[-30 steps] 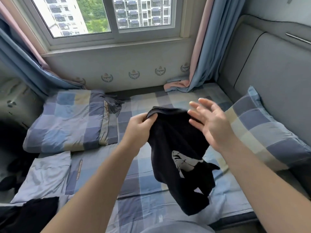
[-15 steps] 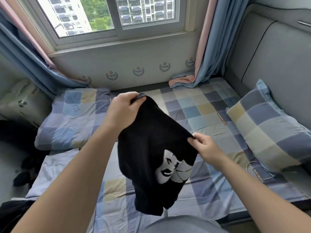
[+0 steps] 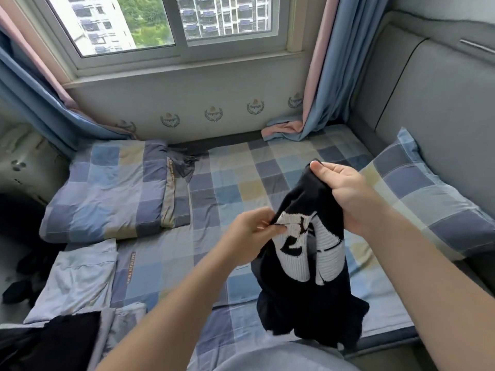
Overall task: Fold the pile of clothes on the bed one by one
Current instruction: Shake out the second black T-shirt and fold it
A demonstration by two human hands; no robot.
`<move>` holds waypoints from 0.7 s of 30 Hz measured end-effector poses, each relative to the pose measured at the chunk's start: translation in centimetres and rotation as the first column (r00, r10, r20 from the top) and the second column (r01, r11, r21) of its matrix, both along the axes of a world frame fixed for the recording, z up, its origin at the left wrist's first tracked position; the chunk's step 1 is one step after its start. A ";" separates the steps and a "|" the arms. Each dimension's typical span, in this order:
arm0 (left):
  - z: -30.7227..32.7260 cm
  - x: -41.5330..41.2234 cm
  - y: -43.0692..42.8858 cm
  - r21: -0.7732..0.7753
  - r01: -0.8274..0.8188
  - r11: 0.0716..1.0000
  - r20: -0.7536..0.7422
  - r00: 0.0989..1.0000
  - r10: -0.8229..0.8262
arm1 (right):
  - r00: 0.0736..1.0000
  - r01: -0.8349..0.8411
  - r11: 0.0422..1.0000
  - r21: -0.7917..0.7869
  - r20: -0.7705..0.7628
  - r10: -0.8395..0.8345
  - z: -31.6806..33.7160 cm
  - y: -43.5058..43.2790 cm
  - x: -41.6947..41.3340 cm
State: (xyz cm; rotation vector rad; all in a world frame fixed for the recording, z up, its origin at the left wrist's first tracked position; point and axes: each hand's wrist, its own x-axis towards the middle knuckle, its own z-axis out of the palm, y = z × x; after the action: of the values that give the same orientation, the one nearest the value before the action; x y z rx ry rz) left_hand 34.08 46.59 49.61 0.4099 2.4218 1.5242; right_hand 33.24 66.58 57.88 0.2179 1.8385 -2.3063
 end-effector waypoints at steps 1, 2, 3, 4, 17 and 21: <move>0.2 0.0 0.0 0.045 0.008 0.999 0.005 1.000 -0.008 | 1.000 0.011 1.000 0.000 0.015 -0.011 0.1 0.5 0.0; 0.4 -0.1 0.0 0.091 0.014 0.996 0.002 1.000 -0.014 | 0.999 0.023 1.000 -0.001 0.032 -0.023 0.1 1.1 0.0; 0.7 -0.2 -0.1 0.126 0.022 0.992 -0.001 1.000 -0.022 | 0.998 0.035 0.999 -0.001 0.049 -0.034 0.1 1.5 0.0; 1.1 -0.4 0.0 0.140 0.027 0.990 -0.004 1.000 -0.026 | 0.997 0.040 0.999 0.004 0.066 -0.041 0.2 2.0 0.0; 3.1 -1.0 -0.2 0.325 0.066 0.944 0.296 0.940 -0.167 | 0.991 -0.133 0.981 0.140 0.004 0.134 0.2 4.4 -1.1; 3.0 -1.8 -0.7 0.131 -0.104 0.986 0.041 0.994 0.100 | 0.988 -0.155 0.969 0.192 0.008 0.156 -0.6 4.4 -1.5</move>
State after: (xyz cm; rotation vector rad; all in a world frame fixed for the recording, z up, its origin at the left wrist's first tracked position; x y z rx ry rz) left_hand 32.30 45.93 52.64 0.2867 2.3562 1.7280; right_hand 31.70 70.99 57.26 0.0873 2.0056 -2.0305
